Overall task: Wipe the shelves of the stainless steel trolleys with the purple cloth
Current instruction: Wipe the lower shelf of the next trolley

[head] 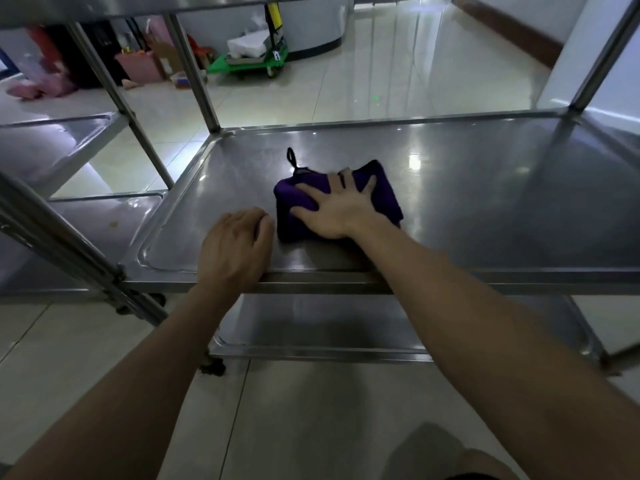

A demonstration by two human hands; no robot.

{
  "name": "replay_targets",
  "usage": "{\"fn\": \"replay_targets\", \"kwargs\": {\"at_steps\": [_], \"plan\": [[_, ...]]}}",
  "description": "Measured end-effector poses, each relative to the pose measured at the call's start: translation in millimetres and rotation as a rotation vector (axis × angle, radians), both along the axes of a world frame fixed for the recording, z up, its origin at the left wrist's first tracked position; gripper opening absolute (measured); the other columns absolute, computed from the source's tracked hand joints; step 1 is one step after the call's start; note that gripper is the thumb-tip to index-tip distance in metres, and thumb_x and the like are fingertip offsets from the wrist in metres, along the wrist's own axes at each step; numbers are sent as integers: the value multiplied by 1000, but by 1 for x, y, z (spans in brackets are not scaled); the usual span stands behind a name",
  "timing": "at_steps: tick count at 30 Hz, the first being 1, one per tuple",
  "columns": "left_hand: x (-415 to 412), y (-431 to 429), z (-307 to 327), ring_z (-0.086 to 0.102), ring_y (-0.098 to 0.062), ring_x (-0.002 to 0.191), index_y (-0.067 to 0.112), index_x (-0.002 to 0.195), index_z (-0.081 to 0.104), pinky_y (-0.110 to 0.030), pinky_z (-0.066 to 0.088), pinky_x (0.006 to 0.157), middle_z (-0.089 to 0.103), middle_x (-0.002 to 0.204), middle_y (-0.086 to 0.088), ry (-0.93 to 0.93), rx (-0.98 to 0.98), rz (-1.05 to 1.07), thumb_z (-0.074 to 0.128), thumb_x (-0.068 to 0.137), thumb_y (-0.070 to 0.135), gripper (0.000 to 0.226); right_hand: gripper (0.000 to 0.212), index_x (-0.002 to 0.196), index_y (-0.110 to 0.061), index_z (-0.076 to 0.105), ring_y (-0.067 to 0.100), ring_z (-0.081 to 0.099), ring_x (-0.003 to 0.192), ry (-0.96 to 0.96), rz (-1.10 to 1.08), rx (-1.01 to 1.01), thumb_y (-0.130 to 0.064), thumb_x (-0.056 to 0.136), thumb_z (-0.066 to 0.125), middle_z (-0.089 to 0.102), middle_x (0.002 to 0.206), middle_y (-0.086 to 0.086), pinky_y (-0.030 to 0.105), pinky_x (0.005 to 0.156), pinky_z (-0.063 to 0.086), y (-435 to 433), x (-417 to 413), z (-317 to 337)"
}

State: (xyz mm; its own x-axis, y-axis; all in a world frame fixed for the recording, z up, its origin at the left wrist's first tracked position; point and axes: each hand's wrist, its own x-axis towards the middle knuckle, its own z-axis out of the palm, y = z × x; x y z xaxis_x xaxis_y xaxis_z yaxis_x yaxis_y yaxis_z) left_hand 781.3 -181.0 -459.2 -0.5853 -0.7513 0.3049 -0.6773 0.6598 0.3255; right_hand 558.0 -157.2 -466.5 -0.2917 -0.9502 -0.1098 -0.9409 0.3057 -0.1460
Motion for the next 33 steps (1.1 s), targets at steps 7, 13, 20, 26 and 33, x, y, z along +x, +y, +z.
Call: {"fn": "replay_targets", "kwargs": {"at_steps": [7,13,20,26,33], "plan": [[5,-9,-1,60,-31,79,20,79,58,-48,52,75,65,82,-8,26,19,56,28,108,44,48,82,163,-61,8,25,-8,166,-37,16,-39,-93,88,10,4,180,-1,69,125,-15,143,-46,-8],[-1,-4,-1,62,-38,82,16,84,63,-50,53,78,67,86,-13,10,-44,88,26,108,46,54,89,165,-61,8,31,-7,166,-21,-444,26,-100,85,12,1,181,5,76,124,-10,231,-137,0],[-103,101,-10,59,-32,129,11,130,69,-50,44,114,68,135,-14,40,-56,-54,25,113,41,55,101,167,-55,-1,47,-13,162,-1,-399,13,-103,78,0,-4,180,16,84,116,-13,201,-71,-5],[-130,107,-21,4,-33,167,21,164,34,-64,11,131,17,179,-13,-311,-46,-35,18,112,54,64,93,167,-56,4,40,-13,164,-14,-349,-23,-98,83,4,-2,180,11,78,118,-16,206,-77,-11],[-140,112,-24,-11,-34,167,20,171,15,-65,0,132,-4,181,-14,-388,-23,-41,18,112,62,73,107,166,-57,4,26,-15,165,-51,-567,48,-104,69,4,-4,182,-1,71,126,-10,304,-220,-9]]}}
